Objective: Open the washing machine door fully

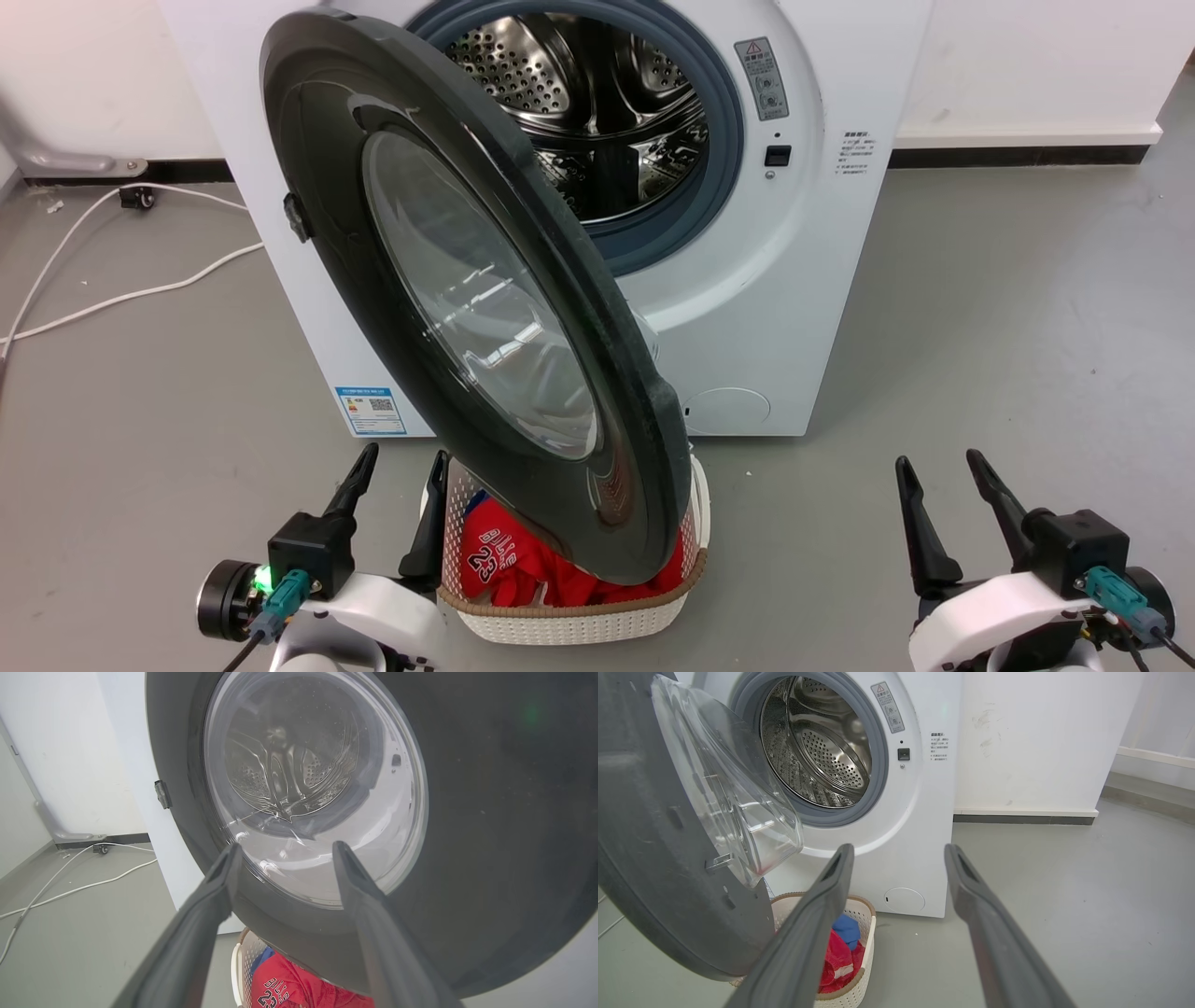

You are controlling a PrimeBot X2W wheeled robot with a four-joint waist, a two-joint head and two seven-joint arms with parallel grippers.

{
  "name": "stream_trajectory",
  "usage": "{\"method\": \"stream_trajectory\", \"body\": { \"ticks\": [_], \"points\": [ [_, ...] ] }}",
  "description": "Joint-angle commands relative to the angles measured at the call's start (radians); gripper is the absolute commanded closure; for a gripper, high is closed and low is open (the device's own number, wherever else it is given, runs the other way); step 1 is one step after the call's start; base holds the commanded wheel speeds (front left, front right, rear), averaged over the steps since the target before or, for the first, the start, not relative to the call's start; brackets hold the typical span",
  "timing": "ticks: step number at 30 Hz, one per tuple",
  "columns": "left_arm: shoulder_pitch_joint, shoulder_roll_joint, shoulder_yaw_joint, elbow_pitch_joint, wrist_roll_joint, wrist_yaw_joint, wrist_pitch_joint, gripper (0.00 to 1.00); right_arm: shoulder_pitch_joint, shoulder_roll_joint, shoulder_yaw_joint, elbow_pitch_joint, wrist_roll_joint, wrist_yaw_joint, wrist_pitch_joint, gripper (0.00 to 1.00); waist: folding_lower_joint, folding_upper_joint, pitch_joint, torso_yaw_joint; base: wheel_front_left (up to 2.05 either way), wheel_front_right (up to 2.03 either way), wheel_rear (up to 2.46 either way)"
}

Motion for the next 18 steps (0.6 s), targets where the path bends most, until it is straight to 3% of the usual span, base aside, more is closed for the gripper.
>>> {"method": "stream_trajectory", "body": {
  "ticks": [1,9,10,11,12,18],
  "points": [
    [-0.004,0.002,0.0,0.0,0.003,-0.001,-0.003,0.0,0.009,0.005,-0.001,0.003,0.002,0.0,-0.002,0.0,0.0,-0.0001,-0.001,-0.001,0.0,0.0,0.0],
    [0.0,-0.001,0.007,-0.002,0.013,0.002,-0.003,0.0,0.01,0.009,-0.01,-0.006,0.001,0.0,0.001,0.0,0.0,-0.0001,0.001,0.0,0.0,0.0,0.0],
    [-0.001,-0.002,0.008,-0.001,0.007,0.002,-0.003,0.08,0.012,0.01,-0.011,-0.007,0.0,0.0,0.0,0.0,0.0,-0.0001,0.001,0.001,0.0,0.0,0.0],
    [-0.002,-0.003,0.008,-0.001,0.005,0.001,-0.003,0.64,0.015,0.01,-0.011,-0.007,0.0,0.0,0.001,0.0,0.0,-0.0001,0.001,0.001,0.0,0.0,0.0],
    [-0.002,-0.004,0.009,0.0,0.003,0.001,-0.003,0.99,0.016,0.01,-0.011,-0.007,0.0,0.0,0.002,0.0,0.0,-0.0001,0.002,0.001,0.0,0.0,0.0],
    [-0.01,-0.005,0.015,-0.008,-0.003,0.001,-0.003,1.0,0.015,0.011,-0.009,-0.005,0.003,0.0,0.005,0.0,0.0,-0.0001,0.002,-0.001,0.0,0.0,0.0]
  ]
}}
